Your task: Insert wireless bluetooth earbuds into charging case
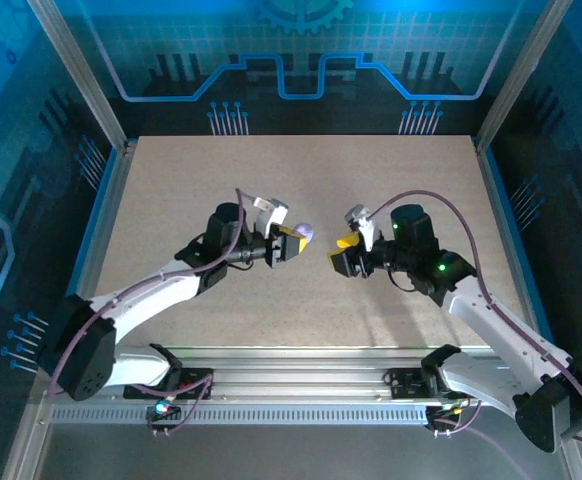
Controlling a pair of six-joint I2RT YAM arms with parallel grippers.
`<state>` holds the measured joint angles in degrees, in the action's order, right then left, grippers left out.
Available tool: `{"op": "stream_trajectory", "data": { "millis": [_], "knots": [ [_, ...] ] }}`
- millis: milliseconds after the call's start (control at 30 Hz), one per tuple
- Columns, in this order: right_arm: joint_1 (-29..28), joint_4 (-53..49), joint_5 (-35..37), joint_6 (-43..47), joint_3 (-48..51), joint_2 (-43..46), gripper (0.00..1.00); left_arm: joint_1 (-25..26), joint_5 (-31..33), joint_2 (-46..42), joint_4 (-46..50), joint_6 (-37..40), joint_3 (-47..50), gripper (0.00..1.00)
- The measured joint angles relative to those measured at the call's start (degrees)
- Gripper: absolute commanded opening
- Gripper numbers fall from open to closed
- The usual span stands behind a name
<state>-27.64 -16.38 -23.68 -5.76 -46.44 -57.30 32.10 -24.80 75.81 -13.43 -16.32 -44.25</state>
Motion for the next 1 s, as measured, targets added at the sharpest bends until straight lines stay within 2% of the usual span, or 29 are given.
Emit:
{"op": "stream_trajectory", "data": {
  "millis": [167,200,333,400,567,1000],
  "knots": [
    [1.4,-1.7,2.3,-7.0,0.0,-0.5,0.52,0.0,1.4,7.9,7.1,-8.0,-3.9,0.18],
    [1.7,-2.2,2.3,-7.7,-0.1,-0.8,0.55,0.0,1.2,10.1,8.4,-9.6,-5.0,0.18],
    [2.9,-3.7,2.3,-9.8,-0.1,-1.5,0.56,0.0,0.5,17.3,12.1,-14.6,-9.2,0.18],
    [3.1,-4.2,2.5,-10.2,-0.1,-1.8,0.78,-0.2,0.3,20.3,14.2,-16.5,-11.8,0.18],
    [3.7,-4.0,3.6,-12.1,0.8,-2.4,0.69,-2.0,0.1,26.2,17.7,-19.8,-18.0,0.18],
    [4.0,-0.7,3.3,-18.2,4.9,-3.3,0.65,-10.7,-1.0,34.0,26.8,-22.4,-24.9,0.19]
  ]
}}
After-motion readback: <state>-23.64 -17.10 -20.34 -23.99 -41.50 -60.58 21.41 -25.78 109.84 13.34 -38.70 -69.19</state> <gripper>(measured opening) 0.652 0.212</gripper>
